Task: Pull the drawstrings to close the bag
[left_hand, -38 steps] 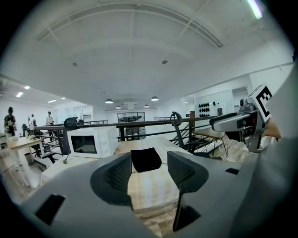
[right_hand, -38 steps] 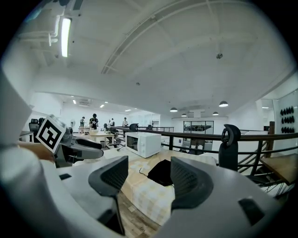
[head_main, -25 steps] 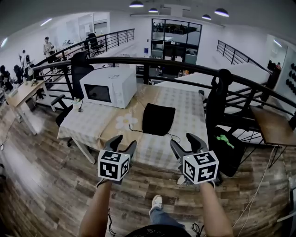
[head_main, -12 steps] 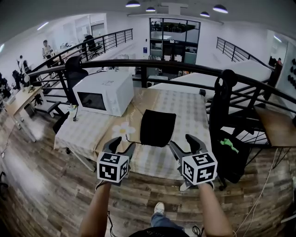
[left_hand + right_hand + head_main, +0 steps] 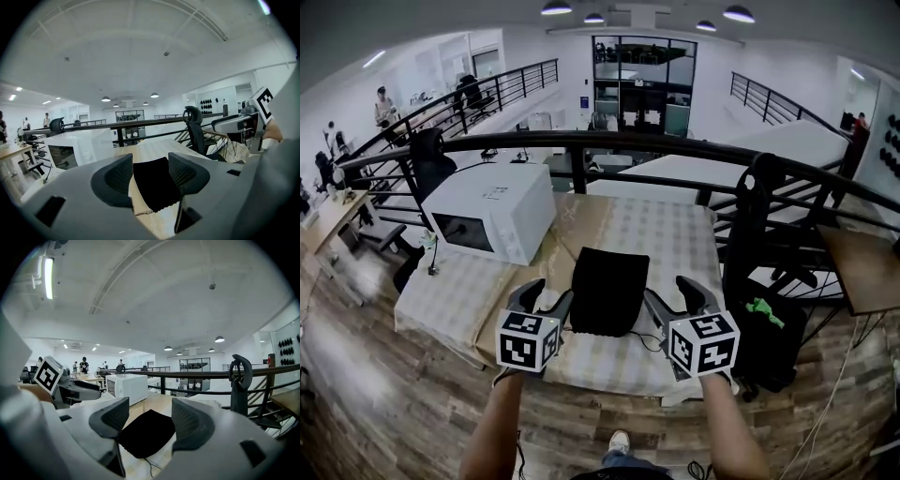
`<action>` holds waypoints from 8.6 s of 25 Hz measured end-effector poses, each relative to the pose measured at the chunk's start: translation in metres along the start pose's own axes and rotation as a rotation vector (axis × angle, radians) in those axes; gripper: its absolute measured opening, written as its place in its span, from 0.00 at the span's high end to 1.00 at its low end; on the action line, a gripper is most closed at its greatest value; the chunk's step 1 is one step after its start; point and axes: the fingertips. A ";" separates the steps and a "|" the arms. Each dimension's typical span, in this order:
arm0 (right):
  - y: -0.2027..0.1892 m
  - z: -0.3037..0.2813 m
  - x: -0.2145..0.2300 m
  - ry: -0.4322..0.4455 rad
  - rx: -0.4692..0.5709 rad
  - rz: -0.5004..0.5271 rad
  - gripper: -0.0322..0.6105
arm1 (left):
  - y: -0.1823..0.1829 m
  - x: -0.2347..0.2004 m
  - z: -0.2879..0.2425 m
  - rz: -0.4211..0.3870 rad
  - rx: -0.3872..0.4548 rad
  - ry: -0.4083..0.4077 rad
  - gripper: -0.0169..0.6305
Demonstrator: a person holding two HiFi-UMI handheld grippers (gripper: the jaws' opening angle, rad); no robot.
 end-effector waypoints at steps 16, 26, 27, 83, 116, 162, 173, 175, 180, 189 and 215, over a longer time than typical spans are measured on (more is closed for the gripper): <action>0.008 -0.073 0.074 -0.022 -0.016 -0.045 0.53 | 0.024 -0.015 -0.099 0.013 -0.025 -0.001 0.60; 0.004 -0.081 0.083 -0.026 -0.017 -0.087 0.53 | 0.031 -0.013 -0.112 -0.020 -0.041 -0.009 0.60; 0.004 -0.081 0.083 -0.028 -0.015 -0.086 0.53 | 0.032 -0.013 -0.112 -0.020 -0.039 -0.010 0.60; -0.023 -0.082 0.017 -0.169 -0.108 -0.072 0.53 | -0.009 -0.052 -0.108 -0.130 -0.056 -0.269 0.60; -0.158 -0.093 -0.005 0.076 -0.454 0.021 0.55 | -0.149 -0.011 -0.104 -0.325 -0.373 -0.497 0.60; -0.262 -0.108 -0.021 0.348 -0.754 0.134 0.73 | -0.248 0.007 -0.110 -0.617 -0.657 -0.702 0.74; -0.269 -0.104 -0.022 0.353 -0.779 0.167 0.82 | -0.250 0.006 -0.108 -0.608 -0.667 -0.697 0.79; -0.270 -0.104 -0.023 0.355 -0.780 0.167 0.82 | -0.250 0.006 -0.107 -0.622 -0.669 -0.695 0.81; -0.271 -0.103 -0.024 0.348 -0.778 0.169 0.83 | -0.252 0.005 -0.105 -0.644 -0.672 -0.693 0.85; -0.272 -0.103 -0.024 0.328 -0.771 0.176 0.86 | -0.252 0.004 -0.102 -0.702 -0.688 -0.704 0.86; -0.257 -0.098 -0.022 0.279 -0.726 0.163 0.90 | -0.238 0.007 -0.099 -0.653 -0.680 -0.654 0.93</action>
Point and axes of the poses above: the fingertips, and each gripper's own axes: z backward along the fingers, x to its right, y out of its top, and after that the axes turned 2 degrees about y, right-handed
